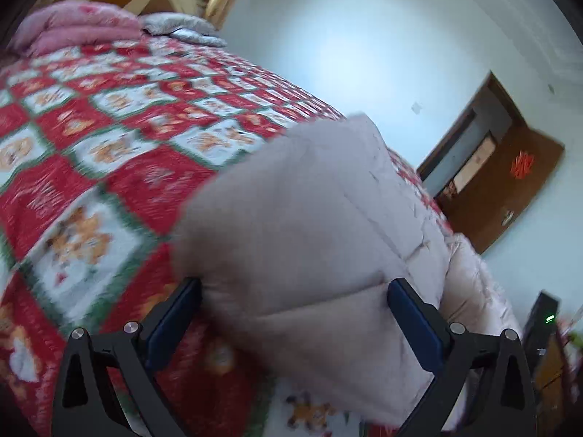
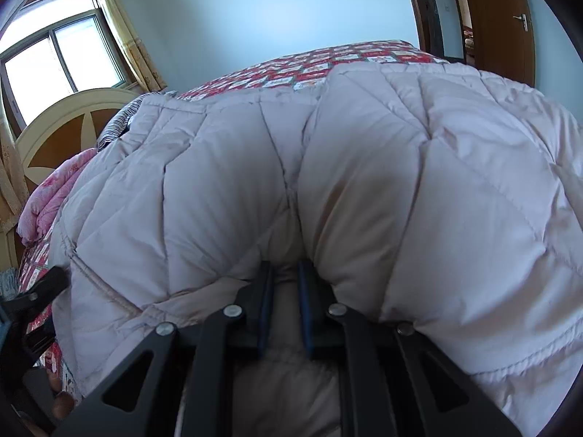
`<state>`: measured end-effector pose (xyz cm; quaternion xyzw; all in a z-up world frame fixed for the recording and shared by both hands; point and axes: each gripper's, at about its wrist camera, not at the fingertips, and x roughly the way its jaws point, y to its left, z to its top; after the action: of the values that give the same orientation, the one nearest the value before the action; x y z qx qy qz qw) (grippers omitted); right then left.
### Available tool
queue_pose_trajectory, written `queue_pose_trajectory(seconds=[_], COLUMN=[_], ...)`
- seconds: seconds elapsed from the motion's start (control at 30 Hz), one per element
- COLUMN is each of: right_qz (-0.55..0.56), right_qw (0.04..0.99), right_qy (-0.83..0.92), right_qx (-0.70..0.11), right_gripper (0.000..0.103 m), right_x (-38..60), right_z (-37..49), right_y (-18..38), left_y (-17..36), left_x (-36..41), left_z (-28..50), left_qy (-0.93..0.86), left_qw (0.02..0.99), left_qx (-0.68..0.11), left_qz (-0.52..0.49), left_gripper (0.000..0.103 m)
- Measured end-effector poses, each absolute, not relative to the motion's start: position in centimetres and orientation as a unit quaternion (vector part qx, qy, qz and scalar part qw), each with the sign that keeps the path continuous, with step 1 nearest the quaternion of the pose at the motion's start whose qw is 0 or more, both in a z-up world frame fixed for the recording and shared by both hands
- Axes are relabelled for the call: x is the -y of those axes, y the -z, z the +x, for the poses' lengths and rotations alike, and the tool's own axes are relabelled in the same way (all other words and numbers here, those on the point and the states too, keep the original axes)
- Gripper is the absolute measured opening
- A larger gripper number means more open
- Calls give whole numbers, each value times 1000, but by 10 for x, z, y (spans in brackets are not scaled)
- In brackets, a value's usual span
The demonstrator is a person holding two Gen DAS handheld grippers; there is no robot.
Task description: Fold large clothes
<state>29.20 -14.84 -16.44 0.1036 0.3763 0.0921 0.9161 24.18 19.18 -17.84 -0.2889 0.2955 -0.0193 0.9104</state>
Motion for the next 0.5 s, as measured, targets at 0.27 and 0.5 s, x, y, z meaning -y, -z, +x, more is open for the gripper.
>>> queue_pose_trajectory(seconds=[0.27, 0.5], right_qz=[107, 107], right_qw=[918, 919], right_qy=[-95, -96], right_qx=[-370, -368], right_gripper=[15, 15], right_x=[152, 152], right_z=[296, 294], right_y=[165, 163], left_y=[194, 193], left_x=[-232, -190], left_z=[219, 289], left_qy=[-12, 30], left_qw=[873, 863], left_qx=[-296, -322], left_qz=[-388, -388], left_gripper=[102, 102])
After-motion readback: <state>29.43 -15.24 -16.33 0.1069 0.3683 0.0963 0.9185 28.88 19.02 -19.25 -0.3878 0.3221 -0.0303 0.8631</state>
